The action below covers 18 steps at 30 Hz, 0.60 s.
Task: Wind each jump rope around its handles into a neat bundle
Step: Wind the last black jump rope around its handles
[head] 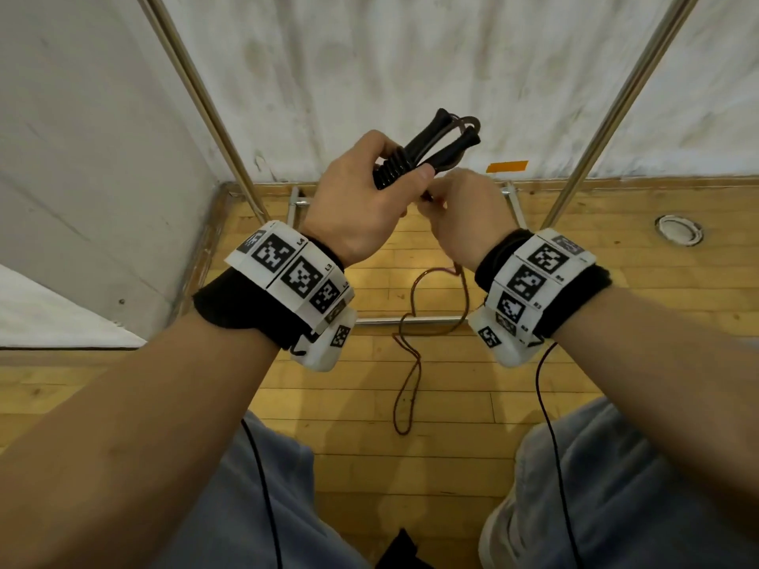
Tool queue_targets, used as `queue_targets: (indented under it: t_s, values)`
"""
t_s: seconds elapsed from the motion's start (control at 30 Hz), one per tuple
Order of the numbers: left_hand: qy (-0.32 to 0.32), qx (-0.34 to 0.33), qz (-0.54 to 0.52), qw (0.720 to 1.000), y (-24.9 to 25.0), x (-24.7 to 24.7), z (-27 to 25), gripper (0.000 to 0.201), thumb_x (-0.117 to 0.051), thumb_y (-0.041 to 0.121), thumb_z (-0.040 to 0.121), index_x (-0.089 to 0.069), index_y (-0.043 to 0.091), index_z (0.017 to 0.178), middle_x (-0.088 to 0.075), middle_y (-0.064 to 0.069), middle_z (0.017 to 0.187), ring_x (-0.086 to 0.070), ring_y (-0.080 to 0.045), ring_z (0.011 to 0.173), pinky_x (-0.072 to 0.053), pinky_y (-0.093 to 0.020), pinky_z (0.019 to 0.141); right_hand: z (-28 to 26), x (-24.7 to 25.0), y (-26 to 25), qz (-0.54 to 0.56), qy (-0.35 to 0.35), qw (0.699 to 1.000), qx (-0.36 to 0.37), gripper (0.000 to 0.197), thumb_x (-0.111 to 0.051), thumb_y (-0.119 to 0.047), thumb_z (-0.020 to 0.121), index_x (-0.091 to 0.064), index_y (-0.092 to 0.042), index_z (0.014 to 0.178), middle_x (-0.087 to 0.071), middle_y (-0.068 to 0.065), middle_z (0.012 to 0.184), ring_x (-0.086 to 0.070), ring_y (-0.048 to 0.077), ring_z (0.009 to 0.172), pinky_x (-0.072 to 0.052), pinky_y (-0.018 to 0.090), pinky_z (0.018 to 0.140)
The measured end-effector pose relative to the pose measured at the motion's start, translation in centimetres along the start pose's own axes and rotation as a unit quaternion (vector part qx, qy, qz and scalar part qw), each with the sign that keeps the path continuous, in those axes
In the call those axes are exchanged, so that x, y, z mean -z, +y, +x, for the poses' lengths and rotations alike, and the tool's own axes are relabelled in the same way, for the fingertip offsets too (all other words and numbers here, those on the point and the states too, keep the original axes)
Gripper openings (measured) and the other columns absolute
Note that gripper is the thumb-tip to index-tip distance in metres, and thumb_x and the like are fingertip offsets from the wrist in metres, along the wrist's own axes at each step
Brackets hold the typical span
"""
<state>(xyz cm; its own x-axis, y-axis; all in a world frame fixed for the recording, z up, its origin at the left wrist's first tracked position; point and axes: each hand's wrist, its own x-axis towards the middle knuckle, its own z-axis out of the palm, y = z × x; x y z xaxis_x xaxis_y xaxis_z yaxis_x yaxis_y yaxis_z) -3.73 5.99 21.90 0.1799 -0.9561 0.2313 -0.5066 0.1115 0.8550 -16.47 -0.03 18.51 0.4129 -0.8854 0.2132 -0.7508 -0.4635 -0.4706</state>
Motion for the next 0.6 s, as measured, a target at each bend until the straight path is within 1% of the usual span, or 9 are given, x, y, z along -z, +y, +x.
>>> queue_targets:
  t_s: [0.07, 0.13, 0.23, 0.27, 0.33, 0.43, 0.5, 0.53, 0.6]
  values:
    - [-0.006, -0.001, -0.017, 1.0, 0.5, 0.0, -0.1, 0.022, -0.06, 0.032, 0.09, -0.053, 0.011, 0.095, -0.061, 0.004, 0.07, -0.053, -0.001, 0.047, -0.039, -0.02, 0.052, 0.1, -0.2, -0.3, 0.126, -0.007, 0.991, -0.036, 0.013, -0.054, -0.013, 0.09, -0.066, -0.016, 0.086, -0.063, 0.005, 0.088, -0.059, 0.017, 0.076, -0.044, 0.03, 0.067]
    - [-0.008, -0.003, -0.033, 0.999, 0.9, 0.0, -0.2, 0.022, -0.061, 0.03, 0.09, -0.054, 0.01, 0.094, -0.062, -0.001, 0.069, -0.053, -0.005, 0.049, -0.04, -0.022, 0.052, -0.3, -0.2, -0.8, 0.273, -0.092, 0.956, -0.055, 0.016, -0.061, -0.009, 0.085, -0.062, -0.022, 0.076, -0.062, -0.007, 0.074, -0.056, 0.008, 0.065, -0.046, 0.026, 0.063]
    - [0.011, -0.018, -0.06, 0.998, 1.3, 1.0, -0.3, 0.016, -0.062, 0.028, 0.087, -0.053, 0.014, 0.09, -0.063, 0.004, 0.064, -0.055, -0.009, 0.049, -0.042, -0.024, 0.05, -0.9, 0.0, -1.2, 0.47, -0.271, 0.835, -0.089, 0.019, -0.065, -0.007, 0.083, -0.067, -0.021, 0.071, -0.066, -0.008, 0.068, -0.056, 0.005, 0.061, -0.053, 0.022, 0.068]
    - [0.027, -0.024, -0.073, 0.997, 1.4, 1.5, -0.2, 0.014, -0.061, 0.027, 0.087, -0.053, 0.017, 0.088, -0.063, 0.006, 0.063, -0.055, -0.008, 0.048, -0.042, -0.023, 0.048, -0.8, 0.1, -1.1, 0.505, -0.293, 0.805, -0.104, 0.015, -0.064, -0.009, 0.085, -0.069, -0.019, 0.075, -0.068, -0.005, 0.072, -0.052, 0.005, 0.057, -0.052, 0.02, 0.066]
    - [0.057, -0.022, -0.086, 0.994, 1.3, 2.5, 0.0, 0.011, -0.061, 0.027, 0.087, -0.052, 0.021, 0.086, -0.064, 0.005, 0.065, -0.054, -0.009, 0.046, -0.04, -0.024, 0.045, -0.5, 0.4, -0.9, 0.509, -0.272, 0.809, -0.111, 0.006, -0.065, -0.016, 0.086, -0.07, -0.016, 0.085, -0.071, 0.0, 0.08, -0.047, 0.005, 0.055, -0.05, 0.019, 0.064]
    - [0.071, -0.009, -0.075, 0.995, 1.0, 2.8, 0.1, 0.012, -0.061, 0.028, 0.089, -0.052, 0.019, 0.088, -0.064, 0.002, 0.067, -0.054, -0.009, 0.046, -0.041, -0.024, 0.047, -0.4, 0.1, -0.6, 0.411, -0.199, 0.885, -0.092, 0.012, -0.065, -0.031, 0.086, -0.073, -0.021, 0.085, -0.072, 0.004, 0.098, -0.055, 0.008, 0.073, -0.049, 0.03, 0.082]
    - [0.067, -0.008, -0.056, 0.996, 0.9, 2.6, 0.1, 0.017, -0.061, 0.029, 0.088, -0.053, 0.015, 0.092, -0.063, 0.004, 0.067, -0.054, -0.005, 0.047, -0.041, -0.022, 0.05, -0.5, -0.4, -0.6, 0.312, -0.181, 0.93, -0.073, 0.018, -0.059, -0.041, 0.088, -0.071, -0.03, 0.08, -0.069, -0.008, 0.1, -0.059, 0.008, 0.093, -0.045, 0.039, 0.096]
    - [0.065, -0.008, -0.048, 0.997, 0.9, 2.4, 0.0, 0.02, -0.061, 0.031, 0.087, -0.052, 0.014, 0.092, -0.063, 0.002, 0.067, -0.054, -0.005, 0.047, -0.041, -0.022, 0.051, -0.5, -0.6, -0.5, 0.297, -0.183, 0.934, -0.073, 0.019, -0.058, -0.042, 0.089, -0.07, -0.032, 0.08, -0.068, -0.011, 0.099, -0.059, 0.009, 0.097, -0.044, 0.042, 0.098]
    - [0.072, -0.009, -0.039, 0.997, 0.9, 2.3, 0.1, 0.023, -0.06, 0.035, 0.086, -0.051, 0.015, 0.093, -0.064, -0.003, 0.07, -0.055, -0.007, 0.049, -0.042, -0.026, 0.053, -0.5, -0.6, -0.4, 0.341, -0.211, 0.912, -0.089, 0.015, -0.058, -0.036, 0.09, -0.069, -0.028, 0.084, -0.071, -0.006, 0.095, -0.063, 0.015, 0.098, -0.045, 0.044, 0.099]
